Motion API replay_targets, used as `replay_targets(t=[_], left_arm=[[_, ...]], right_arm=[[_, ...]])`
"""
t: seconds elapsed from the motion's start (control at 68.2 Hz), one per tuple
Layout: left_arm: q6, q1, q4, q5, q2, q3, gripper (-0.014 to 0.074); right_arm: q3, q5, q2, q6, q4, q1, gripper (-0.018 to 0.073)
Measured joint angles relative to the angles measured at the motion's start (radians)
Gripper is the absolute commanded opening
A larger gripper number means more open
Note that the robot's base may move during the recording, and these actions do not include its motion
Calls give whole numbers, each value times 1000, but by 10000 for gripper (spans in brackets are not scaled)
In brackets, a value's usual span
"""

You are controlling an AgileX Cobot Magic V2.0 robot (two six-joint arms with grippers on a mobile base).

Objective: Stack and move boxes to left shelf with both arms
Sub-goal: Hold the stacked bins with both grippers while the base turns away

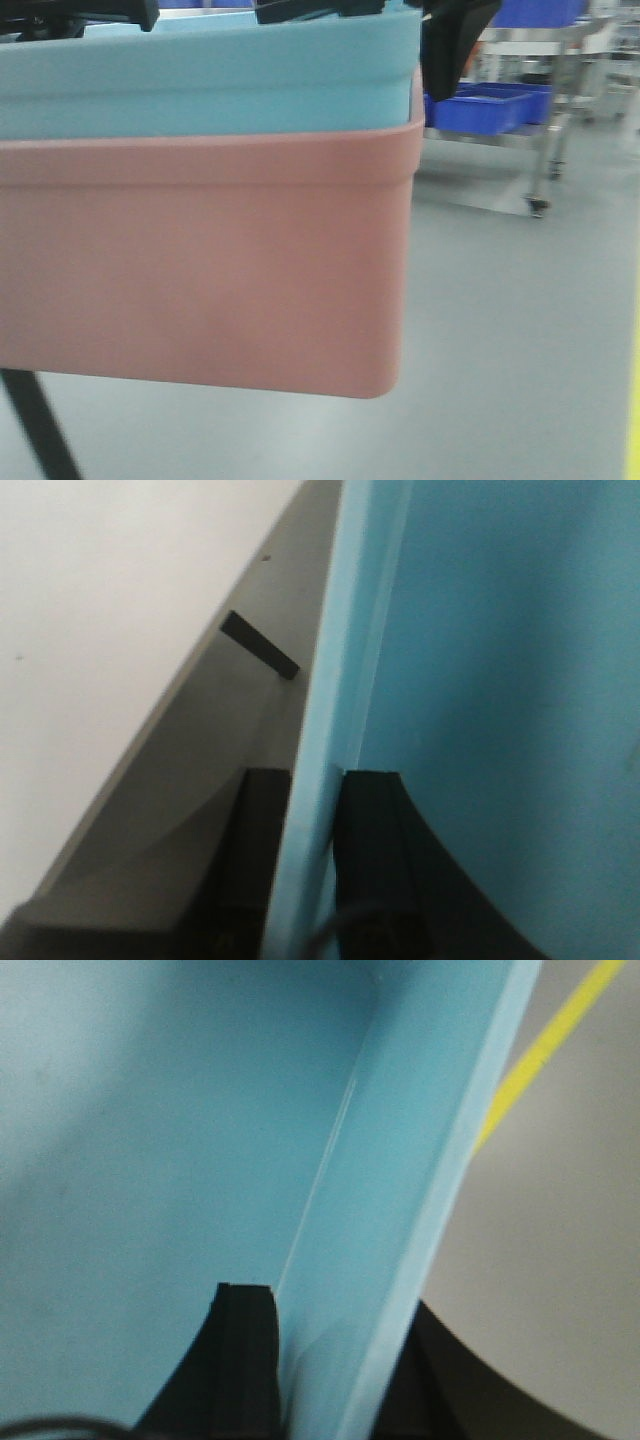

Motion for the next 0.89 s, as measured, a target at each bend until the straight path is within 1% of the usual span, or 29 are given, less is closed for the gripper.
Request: replay_targets(t=[0.895], left_arm=[[0,-2,-5,-2,0,0,-10]], right_arm=[[0,10,0,0,0,0,53]])
